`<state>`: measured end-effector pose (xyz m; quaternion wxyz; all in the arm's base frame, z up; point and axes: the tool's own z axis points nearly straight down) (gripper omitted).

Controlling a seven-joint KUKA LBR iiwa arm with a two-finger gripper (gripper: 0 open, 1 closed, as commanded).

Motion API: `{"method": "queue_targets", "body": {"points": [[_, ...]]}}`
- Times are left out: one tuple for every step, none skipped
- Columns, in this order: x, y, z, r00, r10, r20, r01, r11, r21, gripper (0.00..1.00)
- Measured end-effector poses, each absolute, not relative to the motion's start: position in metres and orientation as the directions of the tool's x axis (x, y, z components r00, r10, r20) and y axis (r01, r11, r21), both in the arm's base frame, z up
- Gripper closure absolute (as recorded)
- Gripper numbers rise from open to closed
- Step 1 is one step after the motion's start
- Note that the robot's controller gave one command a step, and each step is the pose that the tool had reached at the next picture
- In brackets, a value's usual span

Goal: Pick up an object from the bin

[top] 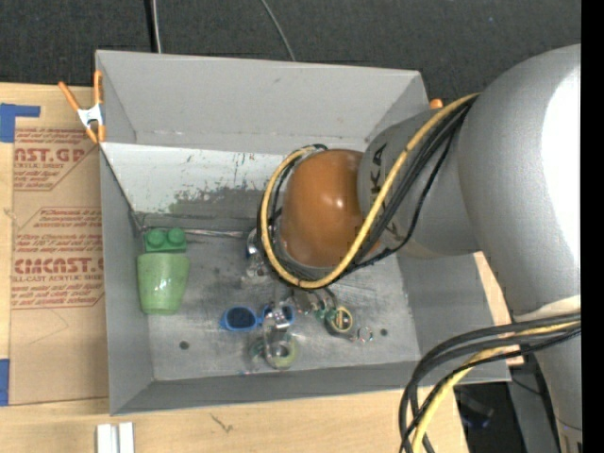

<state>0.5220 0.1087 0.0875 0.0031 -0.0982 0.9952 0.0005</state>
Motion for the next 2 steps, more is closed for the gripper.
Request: {"method": "queue_targets", "body": {"points": [[0.504, 0.1057, 0.1009, -0.981, -0.194, -0.001, -0.194, 0.981, 0.001, 0.0], [0.5033, 0.1031, 0.0994, -0.974, -0.228, 0.001, -0.228, 0.974, 0.0, 0.0]]}}
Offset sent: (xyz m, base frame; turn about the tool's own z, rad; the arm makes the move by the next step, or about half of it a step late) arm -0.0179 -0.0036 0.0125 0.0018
